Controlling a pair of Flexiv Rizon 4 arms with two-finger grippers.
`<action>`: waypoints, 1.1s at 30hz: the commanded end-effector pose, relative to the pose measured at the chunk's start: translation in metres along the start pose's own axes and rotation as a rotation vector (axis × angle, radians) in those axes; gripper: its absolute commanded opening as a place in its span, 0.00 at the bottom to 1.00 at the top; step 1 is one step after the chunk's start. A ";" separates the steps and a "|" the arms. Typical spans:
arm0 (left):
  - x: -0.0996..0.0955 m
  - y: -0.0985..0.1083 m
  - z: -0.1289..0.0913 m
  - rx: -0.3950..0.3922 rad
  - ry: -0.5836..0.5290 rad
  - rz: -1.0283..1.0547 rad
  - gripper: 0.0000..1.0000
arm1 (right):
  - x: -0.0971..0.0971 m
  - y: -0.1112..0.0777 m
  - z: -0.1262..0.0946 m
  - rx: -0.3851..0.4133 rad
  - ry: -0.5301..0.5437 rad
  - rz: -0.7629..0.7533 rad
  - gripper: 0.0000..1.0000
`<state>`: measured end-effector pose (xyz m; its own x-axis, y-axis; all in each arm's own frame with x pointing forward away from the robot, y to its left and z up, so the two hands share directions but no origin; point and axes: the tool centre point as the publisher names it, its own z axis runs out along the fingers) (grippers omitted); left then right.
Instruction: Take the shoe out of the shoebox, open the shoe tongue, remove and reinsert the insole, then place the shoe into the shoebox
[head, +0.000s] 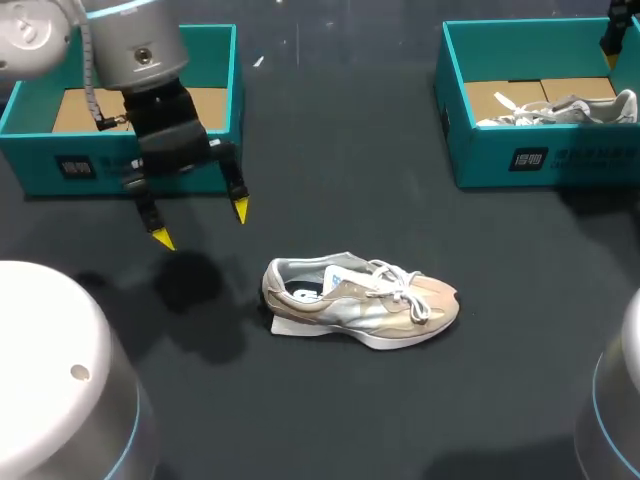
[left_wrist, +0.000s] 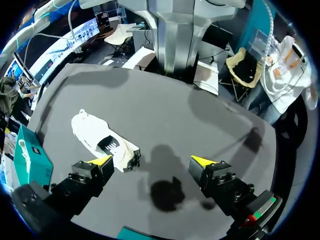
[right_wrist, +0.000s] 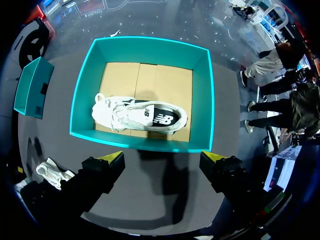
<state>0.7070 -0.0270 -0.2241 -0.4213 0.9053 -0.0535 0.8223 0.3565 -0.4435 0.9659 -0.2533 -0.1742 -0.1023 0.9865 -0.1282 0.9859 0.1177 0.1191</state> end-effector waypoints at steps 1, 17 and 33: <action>0.003 0.002 0.003 0.004 -0.025 0.002 1.00 | 0.000 -0.001 0.000 -0.001 -0.001 0.000 1.00; 0.044 0.019 0.028 0.285 -0.238 -0.442 1.00 | 0.000 -0.001 0.000 -0.001 -0.001 0.000 1.00; 0.048 0.041 0.065 0.425 -0.314 -0.552 1.00 | 0.000 -0.001 0.000 -0.001 -0.001 0.000 1.00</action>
<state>0.6966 0.0150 -0.2808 -0.8575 0.5099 0.0682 0.2988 0.6016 -0.7408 0.9659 -0.2534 -0.1742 -0.1022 0.9865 -0.1281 0.9859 0.1176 0.1191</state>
